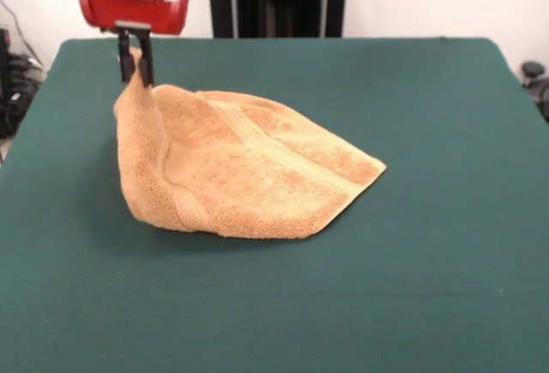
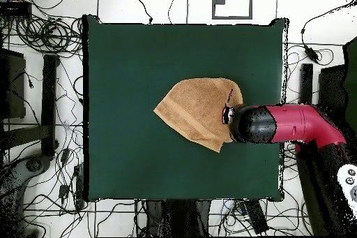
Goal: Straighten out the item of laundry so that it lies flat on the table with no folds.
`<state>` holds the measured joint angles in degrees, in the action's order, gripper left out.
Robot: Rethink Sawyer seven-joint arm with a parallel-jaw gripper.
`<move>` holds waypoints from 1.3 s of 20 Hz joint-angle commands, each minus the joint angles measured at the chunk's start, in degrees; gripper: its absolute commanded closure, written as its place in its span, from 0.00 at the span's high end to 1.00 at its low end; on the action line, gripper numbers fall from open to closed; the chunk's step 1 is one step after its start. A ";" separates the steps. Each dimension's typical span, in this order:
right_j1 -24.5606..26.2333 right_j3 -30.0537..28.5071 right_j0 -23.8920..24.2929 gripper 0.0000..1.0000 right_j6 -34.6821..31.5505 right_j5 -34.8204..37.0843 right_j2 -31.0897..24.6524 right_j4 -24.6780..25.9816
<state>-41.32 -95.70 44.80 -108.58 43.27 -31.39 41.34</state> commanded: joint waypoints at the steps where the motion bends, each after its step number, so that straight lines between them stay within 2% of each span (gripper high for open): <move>1: 6.74 -8.25 -0.10 0.00 15.44 -7.27 -5.32 5.58; 12: 8.21 -10.14 0.04 0.00 9.99 -8.96 -4.87 5.84; 17: 5.51 -12.81 -1.55 0.00 4.44 -9.22 -1.48 6.16; 23: 1.69 -14.71 0.46 0.00 6.35 -5.44 0.37 5.69; 26: 1.03 -15.17 2.96 0.00 8.83 -4.48 -0.11 5.27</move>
<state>-38.82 -104.39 46.74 -108.58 36.79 -31.69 45.56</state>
